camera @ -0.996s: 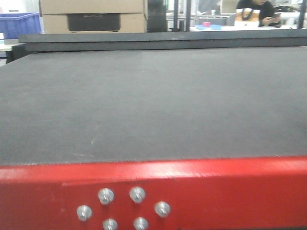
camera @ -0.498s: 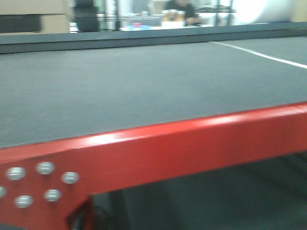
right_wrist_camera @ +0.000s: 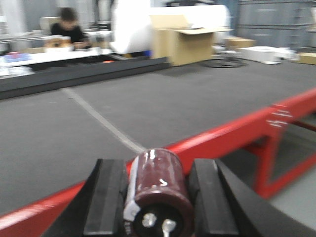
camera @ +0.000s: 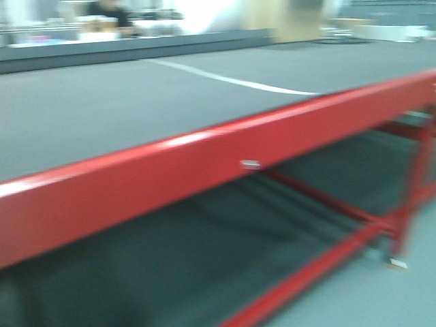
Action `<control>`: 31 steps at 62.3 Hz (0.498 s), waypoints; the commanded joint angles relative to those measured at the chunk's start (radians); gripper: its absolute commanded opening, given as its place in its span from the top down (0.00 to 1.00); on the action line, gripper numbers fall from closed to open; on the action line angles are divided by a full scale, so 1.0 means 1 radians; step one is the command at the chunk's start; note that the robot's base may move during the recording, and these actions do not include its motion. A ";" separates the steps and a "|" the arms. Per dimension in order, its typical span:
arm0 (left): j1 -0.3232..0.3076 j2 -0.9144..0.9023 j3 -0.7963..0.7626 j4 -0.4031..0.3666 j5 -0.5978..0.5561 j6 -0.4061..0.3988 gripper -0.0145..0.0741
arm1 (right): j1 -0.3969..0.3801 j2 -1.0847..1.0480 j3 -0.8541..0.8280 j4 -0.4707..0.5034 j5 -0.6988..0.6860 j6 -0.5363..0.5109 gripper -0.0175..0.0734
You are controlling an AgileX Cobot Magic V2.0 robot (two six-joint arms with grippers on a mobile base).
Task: Place cylindrical capacitor in blue bin on shelf
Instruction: 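Drive the base away from the table along the red workbench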
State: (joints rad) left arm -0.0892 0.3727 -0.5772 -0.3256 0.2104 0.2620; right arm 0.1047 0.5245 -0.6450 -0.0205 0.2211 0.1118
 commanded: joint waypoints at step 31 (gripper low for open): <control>0.002 -0.003 -0.003 -0.005 -0.019 0.004 0.96 | -0.004 -0.003 0.002 -0.012 -0.027 -0.004 0.99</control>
State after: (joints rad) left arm -0.0892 0.3727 -0.5772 -0.3256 0.2104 0.2620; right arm 0.1047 0.5245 -0.6450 -0.0205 0.2211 0.1118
